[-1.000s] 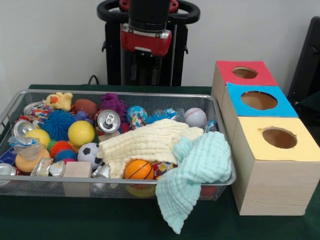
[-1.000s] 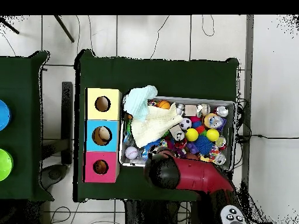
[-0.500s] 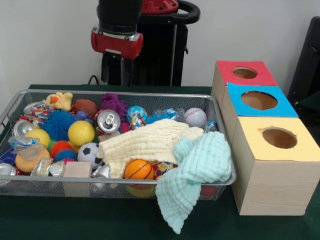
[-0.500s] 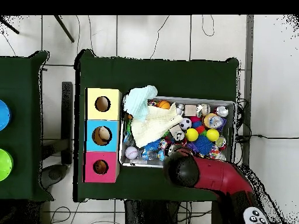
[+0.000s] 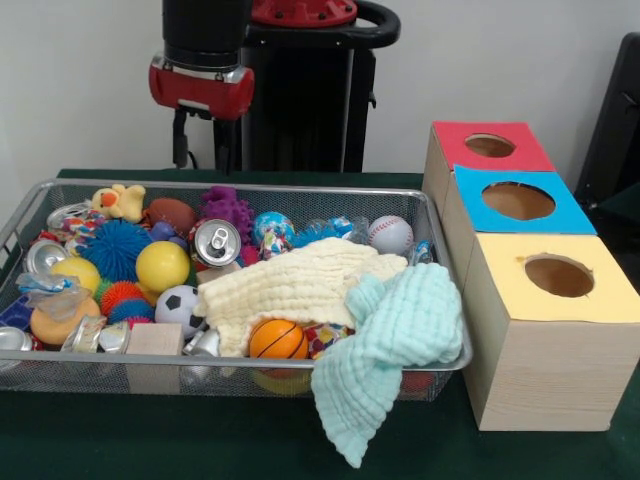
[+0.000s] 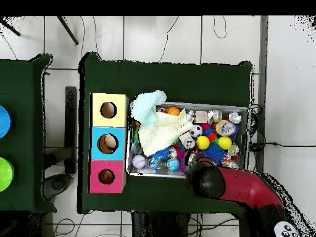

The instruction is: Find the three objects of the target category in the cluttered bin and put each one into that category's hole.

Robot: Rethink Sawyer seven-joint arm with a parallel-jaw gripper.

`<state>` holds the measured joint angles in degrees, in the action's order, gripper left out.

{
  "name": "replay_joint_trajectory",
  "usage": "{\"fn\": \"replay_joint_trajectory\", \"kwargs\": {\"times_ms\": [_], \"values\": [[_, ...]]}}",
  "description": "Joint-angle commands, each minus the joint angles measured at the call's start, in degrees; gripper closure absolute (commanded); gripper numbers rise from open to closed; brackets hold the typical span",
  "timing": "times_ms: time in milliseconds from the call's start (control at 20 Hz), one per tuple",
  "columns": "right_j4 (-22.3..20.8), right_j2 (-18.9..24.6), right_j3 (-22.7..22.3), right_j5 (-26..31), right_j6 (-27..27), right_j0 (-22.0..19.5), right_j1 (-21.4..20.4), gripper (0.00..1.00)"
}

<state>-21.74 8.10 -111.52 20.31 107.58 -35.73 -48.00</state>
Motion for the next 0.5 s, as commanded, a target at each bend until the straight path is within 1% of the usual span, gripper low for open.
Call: {"fn": "replay_joint_trajectory", "kwargs": {"times_ms": [50, 100, 350, 500], "values": [[-6.0, 7.8, 3.7, 6.4, -12.6, -4.8, 2.9, 0.0], [-6.8, 8.0, 3.7, 5.7, -12.5, -5.5, 3.5, 0.0], [-9.3, 9.5, 4.8, 6.1, -12.9, -7.6, 4.4, 0.0], [-11.1, 10.1, 4.9, 5.6, -12.6, -9.0, 5.7, 0.0]]}}
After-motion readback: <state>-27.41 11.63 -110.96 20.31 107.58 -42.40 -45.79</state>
